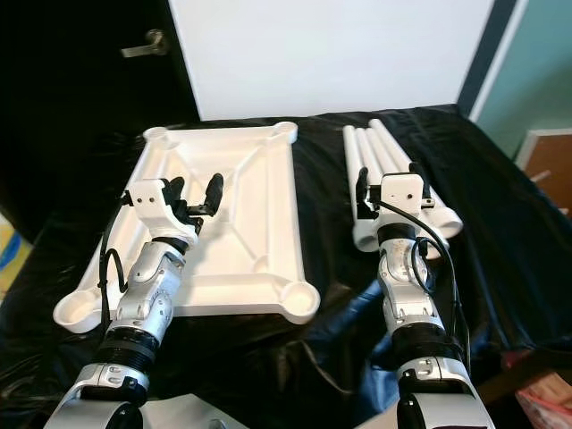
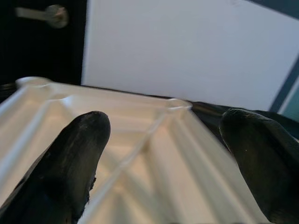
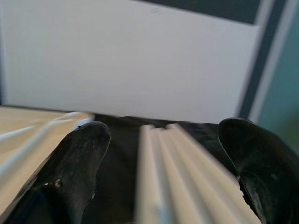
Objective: Building children table
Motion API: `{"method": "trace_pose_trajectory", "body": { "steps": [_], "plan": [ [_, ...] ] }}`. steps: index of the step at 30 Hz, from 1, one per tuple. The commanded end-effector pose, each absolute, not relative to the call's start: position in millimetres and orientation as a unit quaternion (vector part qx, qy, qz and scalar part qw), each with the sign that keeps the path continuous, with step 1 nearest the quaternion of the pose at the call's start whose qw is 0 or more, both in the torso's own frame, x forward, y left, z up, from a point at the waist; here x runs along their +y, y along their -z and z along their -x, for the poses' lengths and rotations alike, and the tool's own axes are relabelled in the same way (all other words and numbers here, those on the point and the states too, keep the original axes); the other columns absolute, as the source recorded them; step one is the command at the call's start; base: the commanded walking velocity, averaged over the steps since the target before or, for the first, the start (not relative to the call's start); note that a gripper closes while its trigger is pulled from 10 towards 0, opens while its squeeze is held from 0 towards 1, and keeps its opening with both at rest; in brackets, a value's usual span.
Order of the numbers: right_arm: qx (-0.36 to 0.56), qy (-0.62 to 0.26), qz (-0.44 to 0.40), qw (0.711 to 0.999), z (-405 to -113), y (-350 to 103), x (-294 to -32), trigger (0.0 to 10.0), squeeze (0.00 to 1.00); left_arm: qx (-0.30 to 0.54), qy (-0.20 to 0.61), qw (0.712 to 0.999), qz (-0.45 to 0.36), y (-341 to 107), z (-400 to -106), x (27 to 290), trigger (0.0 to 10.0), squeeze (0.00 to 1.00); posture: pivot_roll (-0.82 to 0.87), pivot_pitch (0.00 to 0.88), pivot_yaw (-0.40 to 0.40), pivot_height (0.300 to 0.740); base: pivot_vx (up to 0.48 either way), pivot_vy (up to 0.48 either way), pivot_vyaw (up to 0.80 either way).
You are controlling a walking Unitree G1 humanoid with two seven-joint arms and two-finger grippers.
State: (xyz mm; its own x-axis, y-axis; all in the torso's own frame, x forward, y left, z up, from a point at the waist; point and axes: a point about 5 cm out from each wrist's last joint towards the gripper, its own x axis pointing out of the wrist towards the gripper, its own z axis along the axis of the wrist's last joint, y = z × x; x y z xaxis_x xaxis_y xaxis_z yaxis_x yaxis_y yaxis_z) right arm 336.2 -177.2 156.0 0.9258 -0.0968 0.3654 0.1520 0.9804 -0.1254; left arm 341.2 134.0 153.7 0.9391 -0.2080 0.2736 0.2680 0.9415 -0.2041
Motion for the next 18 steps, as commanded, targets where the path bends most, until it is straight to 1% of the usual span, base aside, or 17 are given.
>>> {"method": "trace_pose_trajectory", "body": {
  "steps": [1, 8, 18],
  "plan": [
    [-0.179, 0.059, 0.074, 0.979, -335.3, -152.6, -173.9, 10.0, 0.00, -0.114, 0.129, 0.978, 0.118, -149.2, -341.0, 134.0, 10.0, 0.00, -0.14, 0.000, 0.031, 0.740, 0.000, 0.382, 0.00],
    [-0.178, 0.058, 0.074, 0.980, -334.6, -151.5, -173.6, 10.0, 0.00, -0.112, 0.136, 0.977, 0.117, -148.3, -340.3, 131.2, 10.0, 0.00, -0.14, 0.000, 0.032, 0.740, 0.000, 0.337, 0.00],
    [-0.175, 0.060, 0.074, 0.980, -331.7, -148.1, -173.9, 10.0, 0.00, -0.112, 0.147, 0.977, 0.103, -147.2, -338.2, 127.8, 10.0, 0.00, -0.14, 0.000, 0.040, 0.740, 0.000, 0.000, 0.00]
  ]
}}
